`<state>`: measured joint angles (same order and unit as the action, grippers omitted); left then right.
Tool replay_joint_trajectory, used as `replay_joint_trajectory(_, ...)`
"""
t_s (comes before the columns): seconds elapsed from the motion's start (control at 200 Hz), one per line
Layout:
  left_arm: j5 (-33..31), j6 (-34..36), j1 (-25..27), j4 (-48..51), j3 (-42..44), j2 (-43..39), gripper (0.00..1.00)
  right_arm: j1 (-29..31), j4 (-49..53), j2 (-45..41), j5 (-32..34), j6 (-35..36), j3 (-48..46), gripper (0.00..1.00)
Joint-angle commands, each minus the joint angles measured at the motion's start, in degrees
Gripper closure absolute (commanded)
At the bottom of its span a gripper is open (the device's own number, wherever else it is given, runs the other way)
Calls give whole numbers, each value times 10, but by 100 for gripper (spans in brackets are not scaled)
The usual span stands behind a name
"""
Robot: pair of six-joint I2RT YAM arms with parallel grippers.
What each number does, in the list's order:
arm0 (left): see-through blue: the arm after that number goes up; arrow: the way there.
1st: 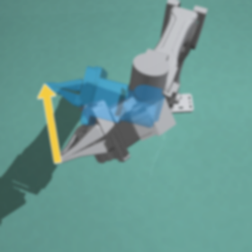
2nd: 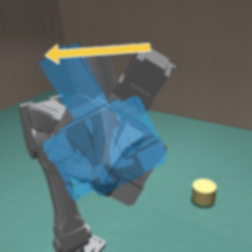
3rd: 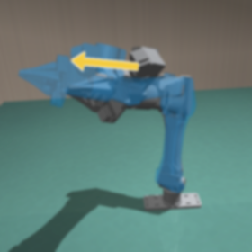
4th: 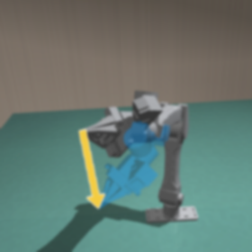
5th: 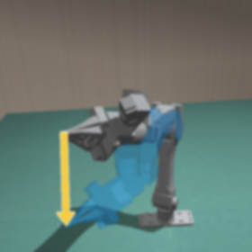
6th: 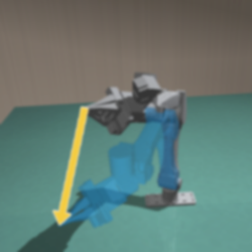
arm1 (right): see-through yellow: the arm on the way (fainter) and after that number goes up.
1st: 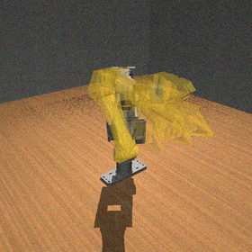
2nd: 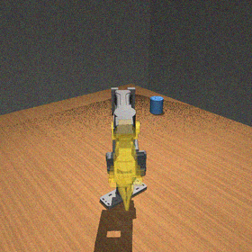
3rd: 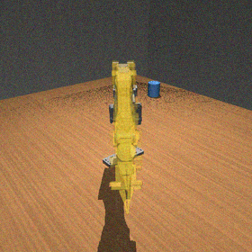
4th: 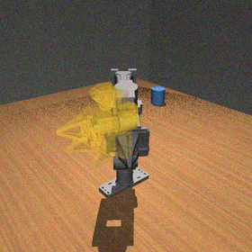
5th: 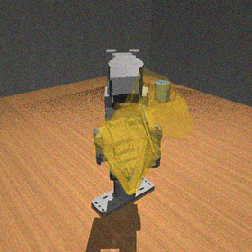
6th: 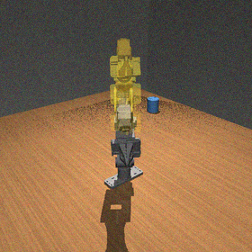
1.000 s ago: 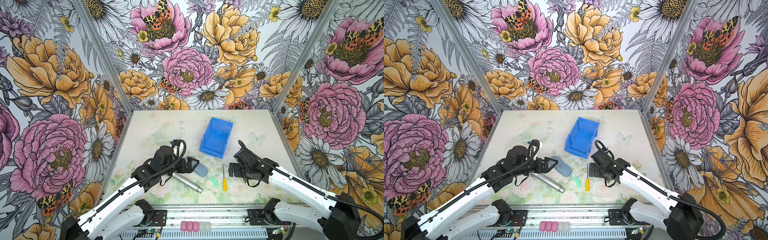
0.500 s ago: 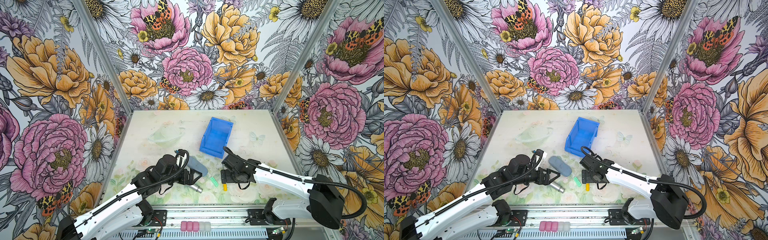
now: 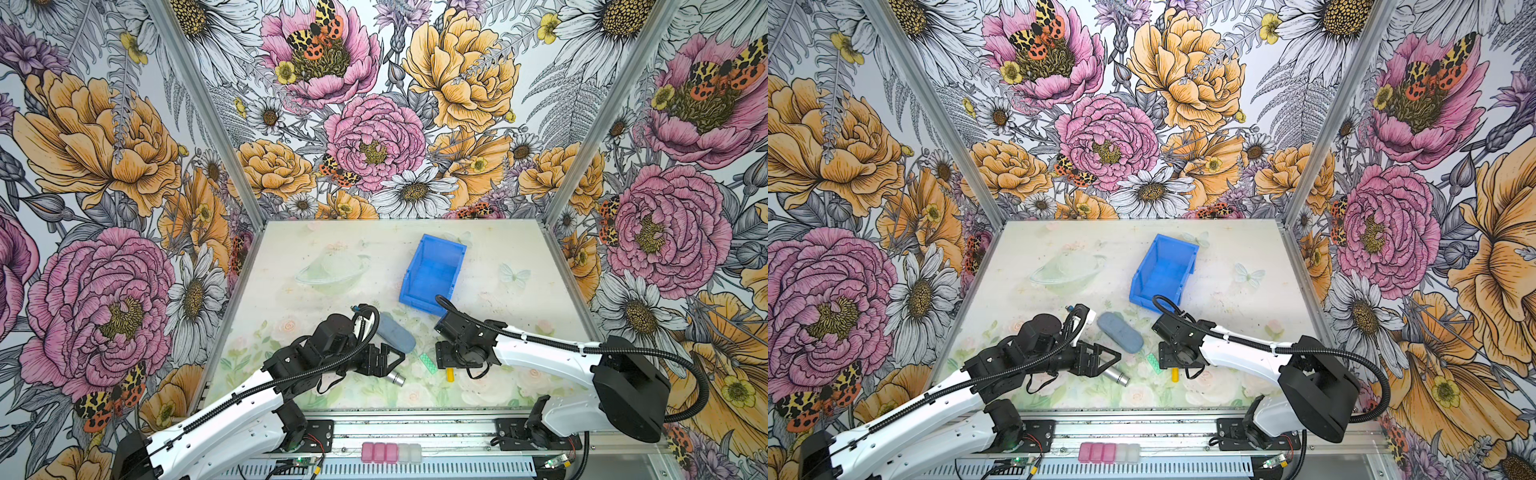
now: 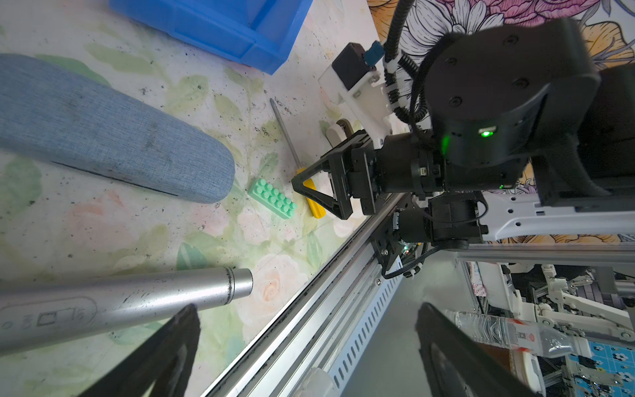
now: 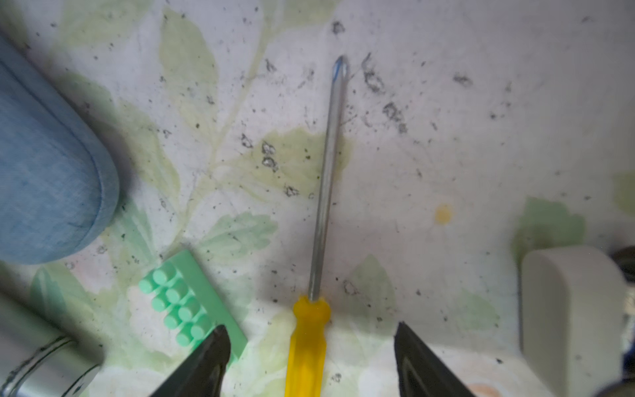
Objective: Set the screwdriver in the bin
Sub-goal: 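Close the right gripper on the yellow screwdriver handle and lift it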
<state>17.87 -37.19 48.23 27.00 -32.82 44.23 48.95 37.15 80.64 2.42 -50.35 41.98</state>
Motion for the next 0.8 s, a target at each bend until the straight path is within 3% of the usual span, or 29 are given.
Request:
replay_joint_trajectory(0.0,0,-4,4,-1,8,-8,1,3,-12,6,-5,-4,-12,33)
replay_joint_trajectory(0.796,-26,15,4,-2,9,-4,1,16,-15,-10,0,8,-50,96)
